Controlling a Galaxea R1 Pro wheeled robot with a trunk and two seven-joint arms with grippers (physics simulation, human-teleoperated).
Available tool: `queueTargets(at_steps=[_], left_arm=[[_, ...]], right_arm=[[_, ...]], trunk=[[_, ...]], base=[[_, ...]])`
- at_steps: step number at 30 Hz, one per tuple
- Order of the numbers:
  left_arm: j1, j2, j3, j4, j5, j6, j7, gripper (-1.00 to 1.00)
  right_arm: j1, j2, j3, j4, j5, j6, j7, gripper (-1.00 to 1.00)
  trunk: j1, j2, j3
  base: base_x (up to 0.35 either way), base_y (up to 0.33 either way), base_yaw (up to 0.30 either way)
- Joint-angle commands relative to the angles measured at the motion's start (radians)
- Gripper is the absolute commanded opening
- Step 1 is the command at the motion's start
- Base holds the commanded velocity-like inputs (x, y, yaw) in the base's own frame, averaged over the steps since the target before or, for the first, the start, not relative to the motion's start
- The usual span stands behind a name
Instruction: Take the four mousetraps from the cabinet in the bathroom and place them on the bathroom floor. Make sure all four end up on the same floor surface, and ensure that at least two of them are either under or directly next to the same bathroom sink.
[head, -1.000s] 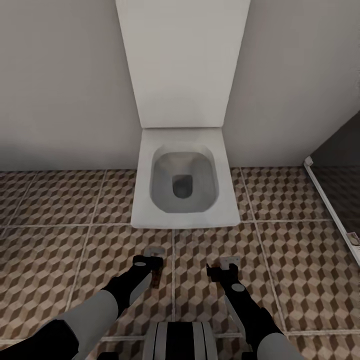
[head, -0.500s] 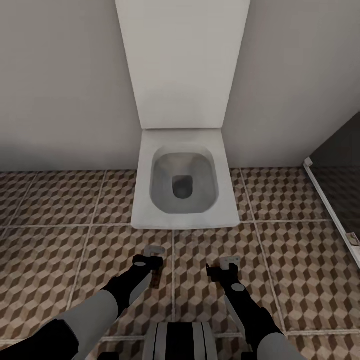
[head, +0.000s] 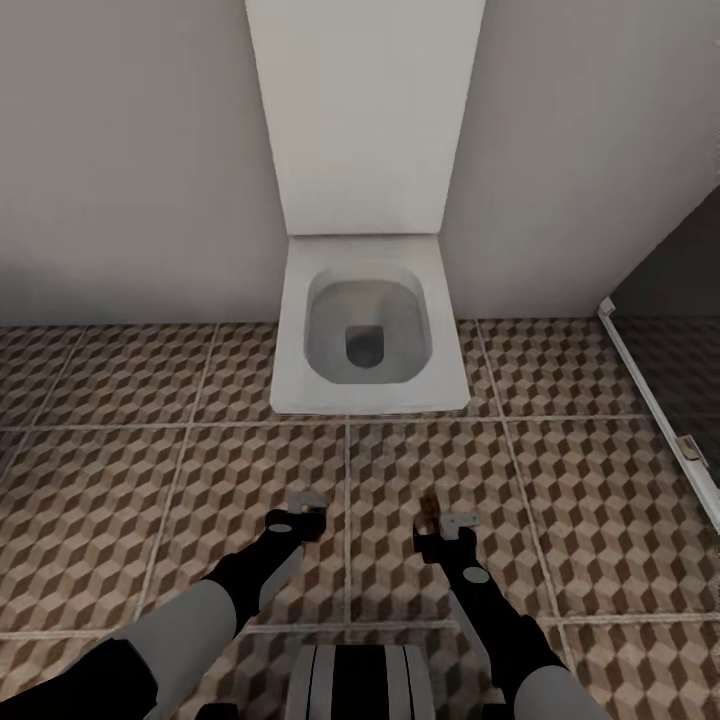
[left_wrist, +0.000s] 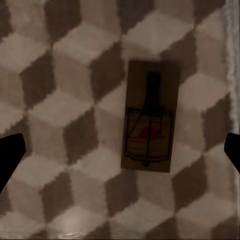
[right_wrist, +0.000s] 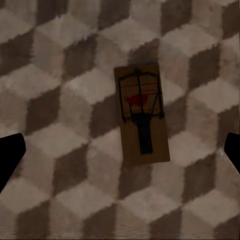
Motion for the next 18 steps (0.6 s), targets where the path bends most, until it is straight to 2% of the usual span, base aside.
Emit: queueTargets(at_steps=[1,18], left_arm=[[-0.001,0.001,-0.008,-0.002,0.007,0.004,0.008,1.00],[-0.001,0.001,-0.008,-0.002,0.007,0.004,0.008,1.00]], right_arm=[[0.000,0.000,0.004,-0.002,0.004,0.007,-0.007,1.00],[0.000,-0.001,0.004,-0.002,0.004,0.006,-0.007,1.00]], trunk=[[-0.001,0.000,-0.001],[-0.001,0.000,-0.001]], base=[[-0.329,0.000,0.000],[-0.339,0.000,0.000]])
